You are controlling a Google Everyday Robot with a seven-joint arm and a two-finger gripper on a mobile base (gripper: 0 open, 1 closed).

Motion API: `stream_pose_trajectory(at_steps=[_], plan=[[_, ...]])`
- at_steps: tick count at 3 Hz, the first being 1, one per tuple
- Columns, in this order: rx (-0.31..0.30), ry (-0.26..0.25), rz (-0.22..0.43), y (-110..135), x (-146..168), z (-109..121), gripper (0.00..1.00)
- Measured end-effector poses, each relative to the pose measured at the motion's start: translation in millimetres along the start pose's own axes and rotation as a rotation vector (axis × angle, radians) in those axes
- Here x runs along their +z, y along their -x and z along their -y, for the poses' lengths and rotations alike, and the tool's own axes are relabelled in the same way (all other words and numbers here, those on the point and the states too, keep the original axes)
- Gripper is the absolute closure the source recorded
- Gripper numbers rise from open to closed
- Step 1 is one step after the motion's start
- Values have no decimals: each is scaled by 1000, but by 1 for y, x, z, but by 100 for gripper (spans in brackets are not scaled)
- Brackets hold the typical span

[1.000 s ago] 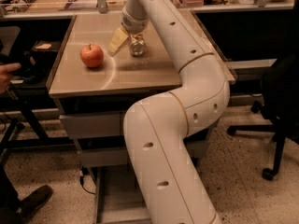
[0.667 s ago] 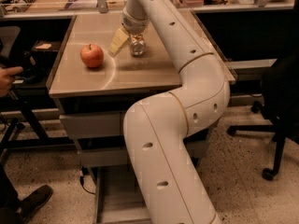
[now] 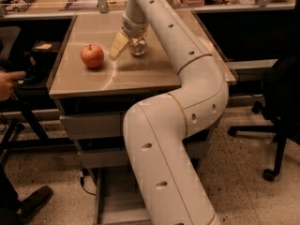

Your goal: Place orange can into bottom drawer

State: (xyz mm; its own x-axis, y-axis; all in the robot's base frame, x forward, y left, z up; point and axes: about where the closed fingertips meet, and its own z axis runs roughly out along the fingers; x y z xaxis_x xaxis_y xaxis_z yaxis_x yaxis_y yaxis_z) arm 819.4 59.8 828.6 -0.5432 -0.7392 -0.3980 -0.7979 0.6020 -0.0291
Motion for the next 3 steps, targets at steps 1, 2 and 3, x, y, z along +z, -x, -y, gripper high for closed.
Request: stream_pose_trajectory(at_steps=[1,2,3], plan=[[-7,9,-14,-2,7,-2,0],[-7,9,-14,-2,7,-2,19],[-7,9,-14,-2,7,-2,43]])
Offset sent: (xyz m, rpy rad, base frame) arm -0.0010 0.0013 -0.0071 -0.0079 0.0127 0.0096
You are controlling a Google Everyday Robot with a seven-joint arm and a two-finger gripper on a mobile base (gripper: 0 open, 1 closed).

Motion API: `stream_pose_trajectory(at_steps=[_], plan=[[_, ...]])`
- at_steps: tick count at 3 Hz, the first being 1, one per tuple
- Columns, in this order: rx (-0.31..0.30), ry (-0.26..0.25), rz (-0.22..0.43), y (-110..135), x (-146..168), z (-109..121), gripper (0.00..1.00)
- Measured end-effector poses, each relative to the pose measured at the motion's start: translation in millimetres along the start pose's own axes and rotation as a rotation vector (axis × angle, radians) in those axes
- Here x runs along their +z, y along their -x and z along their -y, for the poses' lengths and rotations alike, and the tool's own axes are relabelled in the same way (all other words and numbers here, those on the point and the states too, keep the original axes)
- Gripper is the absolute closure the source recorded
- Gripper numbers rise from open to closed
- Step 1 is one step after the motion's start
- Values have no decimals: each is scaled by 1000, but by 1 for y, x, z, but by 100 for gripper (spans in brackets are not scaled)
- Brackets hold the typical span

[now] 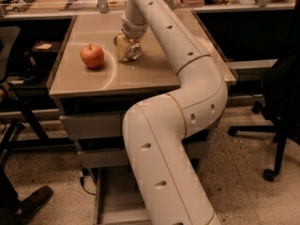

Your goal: Place orange can into bottom drawer

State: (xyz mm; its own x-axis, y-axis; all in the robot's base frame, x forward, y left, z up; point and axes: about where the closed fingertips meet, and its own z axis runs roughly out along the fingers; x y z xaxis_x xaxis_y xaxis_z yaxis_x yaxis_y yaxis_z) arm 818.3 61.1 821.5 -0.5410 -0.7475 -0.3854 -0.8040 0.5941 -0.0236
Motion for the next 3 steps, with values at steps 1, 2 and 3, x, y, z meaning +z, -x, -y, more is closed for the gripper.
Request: stream_pose_trajectory(at_steps=[1,2,3], plan=[[0,0,0,0,0,0,66],[0,0,1,0,0,0,89],[-25,-3,34,8,-5,0,100]])
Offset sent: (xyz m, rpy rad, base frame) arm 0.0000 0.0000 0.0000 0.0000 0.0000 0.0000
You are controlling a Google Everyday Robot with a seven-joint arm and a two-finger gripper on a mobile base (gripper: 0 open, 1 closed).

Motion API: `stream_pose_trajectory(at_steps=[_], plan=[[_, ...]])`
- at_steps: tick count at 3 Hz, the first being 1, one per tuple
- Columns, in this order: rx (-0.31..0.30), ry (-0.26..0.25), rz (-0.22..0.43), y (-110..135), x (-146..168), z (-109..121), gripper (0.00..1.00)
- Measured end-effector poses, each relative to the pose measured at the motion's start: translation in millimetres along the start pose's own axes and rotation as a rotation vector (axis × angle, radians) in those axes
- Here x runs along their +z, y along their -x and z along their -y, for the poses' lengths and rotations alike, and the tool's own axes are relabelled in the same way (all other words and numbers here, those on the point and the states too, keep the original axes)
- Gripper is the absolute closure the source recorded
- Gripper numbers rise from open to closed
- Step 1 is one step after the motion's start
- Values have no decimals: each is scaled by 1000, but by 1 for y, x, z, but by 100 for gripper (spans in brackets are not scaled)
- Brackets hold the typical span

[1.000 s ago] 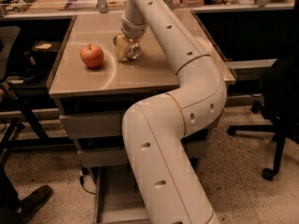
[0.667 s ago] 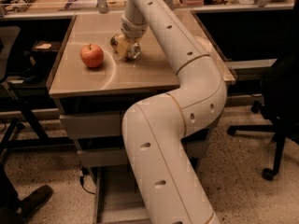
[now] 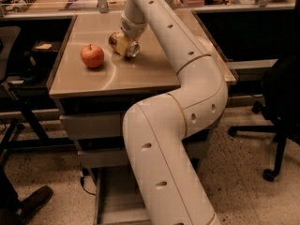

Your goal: Place orange can into bottom drawer

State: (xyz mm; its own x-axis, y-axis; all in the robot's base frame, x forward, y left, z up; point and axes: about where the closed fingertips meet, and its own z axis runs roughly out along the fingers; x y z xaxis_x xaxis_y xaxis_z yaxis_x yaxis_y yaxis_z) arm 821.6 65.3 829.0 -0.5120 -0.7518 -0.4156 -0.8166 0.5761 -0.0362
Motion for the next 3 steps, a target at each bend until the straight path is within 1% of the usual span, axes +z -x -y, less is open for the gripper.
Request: stream_pose_trajectory(at_steps=[1,2,3], plan=[[-27,-22,61,7,-21,8,100],[-31,-39,109,6,-43,17,100],[-20,-42,135,-3,-60,23,100]])
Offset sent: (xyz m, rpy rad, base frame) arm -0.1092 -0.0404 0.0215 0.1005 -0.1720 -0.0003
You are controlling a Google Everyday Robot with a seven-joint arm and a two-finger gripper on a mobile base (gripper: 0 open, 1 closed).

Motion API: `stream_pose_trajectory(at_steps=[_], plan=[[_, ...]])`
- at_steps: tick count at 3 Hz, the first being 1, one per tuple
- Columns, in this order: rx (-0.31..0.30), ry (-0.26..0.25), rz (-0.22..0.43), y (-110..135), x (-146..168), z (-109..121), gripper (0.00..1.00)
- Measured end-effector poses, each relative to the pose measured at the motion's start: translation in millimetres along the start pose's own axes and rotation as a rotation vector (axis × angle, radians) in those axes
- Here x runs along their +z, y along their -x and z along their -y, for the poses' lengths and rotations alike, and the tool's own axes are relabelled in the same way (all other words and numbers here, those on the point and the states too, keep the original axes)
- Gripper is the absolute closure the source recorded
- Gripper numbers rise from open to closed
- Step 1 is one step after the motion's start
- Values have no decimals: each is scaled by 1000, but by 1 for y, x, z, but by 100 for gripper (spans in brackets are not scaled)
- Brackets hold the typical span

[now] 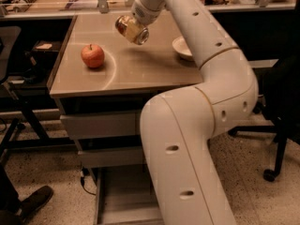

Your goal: Place orange can into bottom drawer

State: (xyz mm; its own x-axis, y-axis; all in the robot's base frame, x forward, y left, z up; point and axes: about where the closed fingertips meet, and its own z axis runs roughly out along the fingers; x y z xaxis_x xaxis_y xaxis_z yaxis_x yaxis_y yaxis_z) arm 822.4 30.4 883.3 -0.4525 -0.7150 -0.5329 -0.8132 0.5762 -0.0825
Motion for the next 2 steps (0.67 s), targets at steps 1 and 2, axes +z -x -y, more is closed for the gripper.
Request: stream_pose_trajectory(at_steps=[1,2], plan=[[-1,-36,90,5,-50,0,100],[-22,-38,129,19,-74,-17,100]])
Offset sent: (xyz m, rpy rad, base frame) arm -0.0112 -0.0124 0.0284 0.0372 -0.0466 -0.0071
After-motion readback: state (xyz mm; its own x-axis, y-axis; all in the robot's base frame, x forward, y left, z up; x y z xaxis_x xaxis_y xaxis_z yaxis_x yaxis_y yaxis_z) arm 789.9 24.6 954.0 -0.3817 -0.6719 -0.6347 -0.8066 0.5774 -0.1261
